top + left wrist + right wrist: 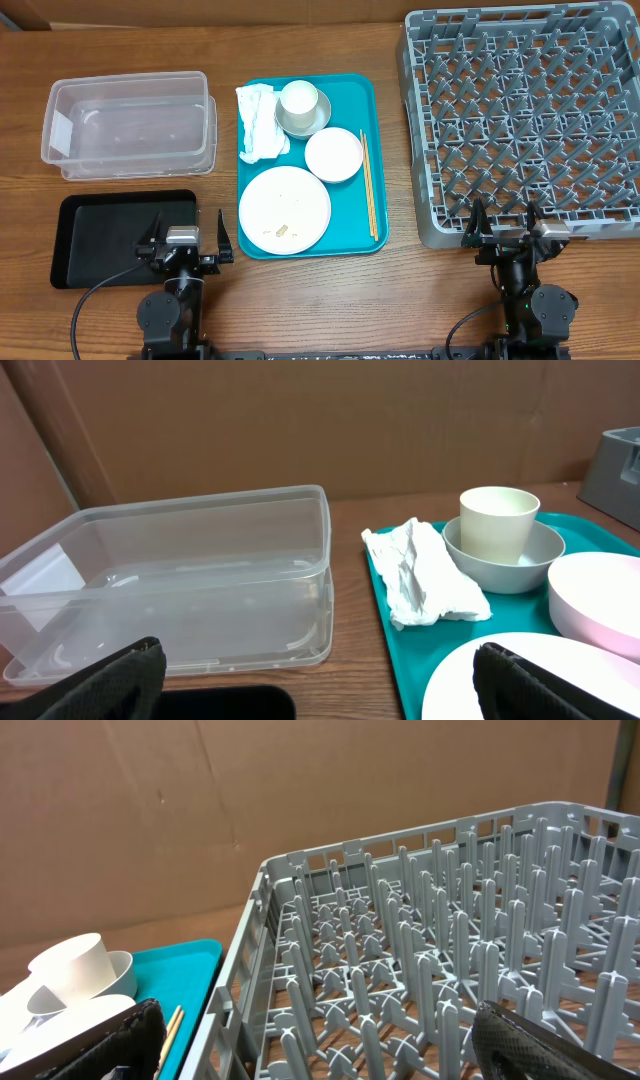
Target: Sort waste into correct bins and load items into the dishwasher
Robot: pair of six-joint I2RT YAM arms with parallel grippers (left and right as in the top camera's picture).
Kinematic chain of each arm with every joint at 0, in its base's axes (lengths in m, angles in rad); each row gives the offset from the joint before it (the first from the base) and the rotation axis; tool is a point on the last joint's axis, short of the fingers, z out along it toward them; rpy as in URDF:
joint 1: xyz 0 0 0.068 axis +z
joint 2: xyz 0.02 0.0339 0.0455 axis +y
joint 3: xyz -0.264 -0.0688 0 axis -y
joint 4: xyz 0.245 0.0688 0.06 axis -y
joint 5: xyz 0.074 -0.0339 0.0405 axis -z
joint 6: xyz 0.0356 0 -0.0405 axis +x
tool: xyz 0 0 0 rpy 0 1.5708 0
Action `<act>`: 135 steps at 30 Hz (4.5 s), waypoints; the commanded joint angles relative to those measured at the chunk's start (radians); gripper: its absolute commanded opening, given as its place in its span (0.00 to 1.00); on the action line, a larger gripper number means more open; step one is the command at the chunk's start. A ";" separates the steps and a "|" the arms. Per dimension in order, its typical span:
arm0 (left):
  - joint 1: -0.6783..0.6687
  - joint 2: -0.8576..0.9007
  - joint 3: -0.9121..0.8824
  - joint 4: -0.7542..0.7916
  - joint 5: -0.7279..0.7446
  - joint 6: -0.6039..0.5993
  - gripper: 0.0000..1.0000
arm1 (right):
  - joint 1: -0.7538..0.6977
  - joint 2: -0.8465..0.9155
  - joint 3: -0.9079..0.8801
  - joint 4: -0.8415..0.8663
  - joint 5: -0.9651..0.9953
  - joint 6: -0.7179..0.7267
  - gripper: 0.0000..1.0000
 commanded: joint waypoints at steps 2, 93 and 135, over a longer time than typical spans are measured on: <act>-0.003 -0.001 -0.004 -0.003 -0.014 0.019 1.00 | -0.003 -0.007 -0.010 0.004 -0.009 0.006 1.00; -0.317 1.970 1.810 -1.155 -0.095 -0.312 0.68 | -0.003 -0.007 -0.010 0.004 -0.009 0.006 1.00; -0.313 2.192 2.149 -1.411 0.011 -0.356 0.04 | -0.003 -0.007 -0.010 0.004 -0.009 0.006 1.00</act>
